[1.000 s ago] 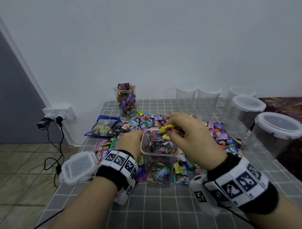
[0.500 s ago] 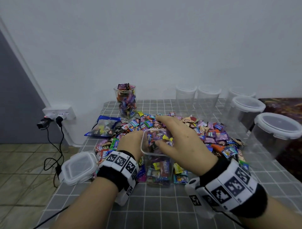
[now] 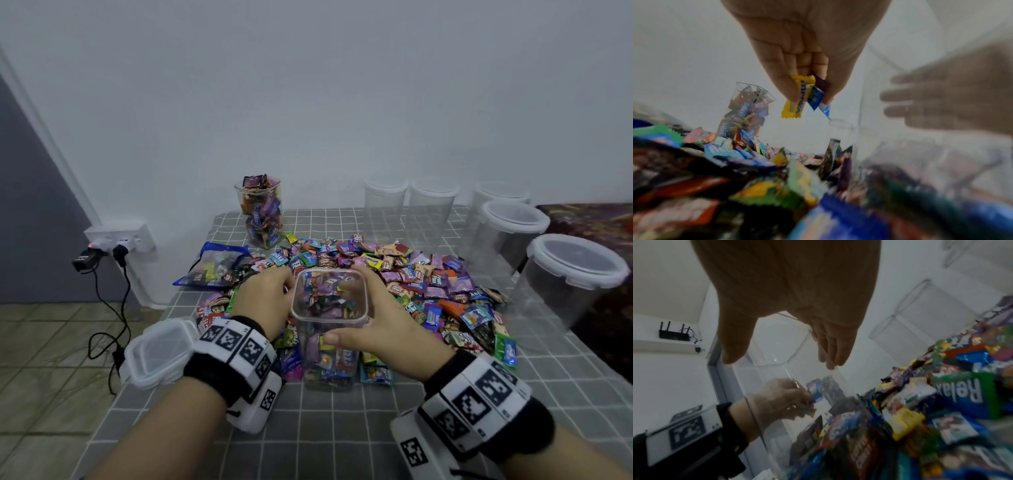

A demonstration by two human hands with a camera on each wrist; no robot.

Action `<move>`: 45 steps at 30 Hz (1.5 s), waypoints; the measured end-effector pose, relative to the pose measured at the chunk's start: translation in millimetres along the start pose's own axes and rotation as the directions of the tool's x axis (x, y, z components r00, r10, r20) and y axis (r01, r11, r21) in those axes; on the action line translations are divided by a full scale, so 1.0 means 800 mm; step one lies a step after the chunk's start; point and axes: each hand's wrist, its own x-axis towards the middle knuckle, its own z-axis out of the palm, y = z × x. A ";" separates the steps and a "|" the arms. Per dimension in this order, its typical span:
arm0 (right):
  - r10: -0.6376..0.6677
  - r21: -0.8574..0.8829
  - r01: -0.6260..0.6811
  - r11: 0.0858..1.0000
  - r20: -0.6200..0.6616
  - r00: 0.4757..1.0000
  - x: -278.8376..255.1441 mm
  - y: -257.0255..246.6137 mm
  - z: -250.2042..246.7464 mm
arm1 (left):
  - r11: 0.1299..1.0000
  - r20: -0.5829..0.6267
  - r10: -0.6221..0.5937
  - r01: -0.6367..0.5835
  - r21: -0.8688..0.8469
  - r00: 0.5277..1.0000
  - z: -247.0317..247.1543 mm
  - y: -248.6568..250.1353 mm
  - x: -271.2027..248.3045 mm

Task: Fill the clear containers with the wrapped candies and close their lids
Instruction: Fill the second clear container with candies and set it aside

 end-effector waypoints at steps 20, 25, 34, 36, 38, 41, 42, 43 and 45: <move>0.022 -0.021 -0.023 1.000 -0.018 1.000 0.003 0.014 0.001 | 0.966 0.087 0.256 -0.254 -0.038 0.963 -0.093 0.077 -0.017; -0.004 0.001 0.004 1.000 -0.020 1.000 0.005 0.016 0.001 | 0.953 0.164 0.287 -0.298 0.048 0.944 -0.091 0.087 -0.018; -0.032 0.037 0.033 0.999 -0.013 0.999 0.004 0.017 0.000 | 0.948 0.258 0.295 -0.316 0.041 0.920 -0.091 0.087 -0.015; -0.030 0.038 0.031 0.999 -0.014 0.999 0.005 0.019 0.000 | 0.953 0.257 0.294 -0.302 -0.009 0.921 -0.089 0.084 -0.015; -0.029 0.035 0.029 0.999 -0.014 0.999 0.005 0.019 0.001 | 0.957 0.237 0.290 -0.274 -0.101 0.927 -0.088 0.082 -0.015; -0.024 0.003 0.024 1.000 -0.013 1.000 0.005 0.019 0.000 | 0.937 0.156 0.260 -0.210 -0.280 0.953 -0.088 0.079 -0.016; -0.023 0.007 0.024 1.000 -0.015 1.000 0.004 0.017 0.000 | 0.926 0.115 0.237 -0.189 -0.328 0.965 -0.088 0.077 -0.014; -0.028 0.028 0.029 0.999 -0.012 1.000 0.004 0.017 0.000 | 0.914 0.068 0.208 -0.169 -0.368 0.976 -0.087 0.072 -0.012; -0.077 0.041 0.076 0.996 0.016 0.997 0.004 0.018 0.001 | 0.910 0.000 0.129 -0.118 -0.396 0.992 -0.083 0.058 -0.003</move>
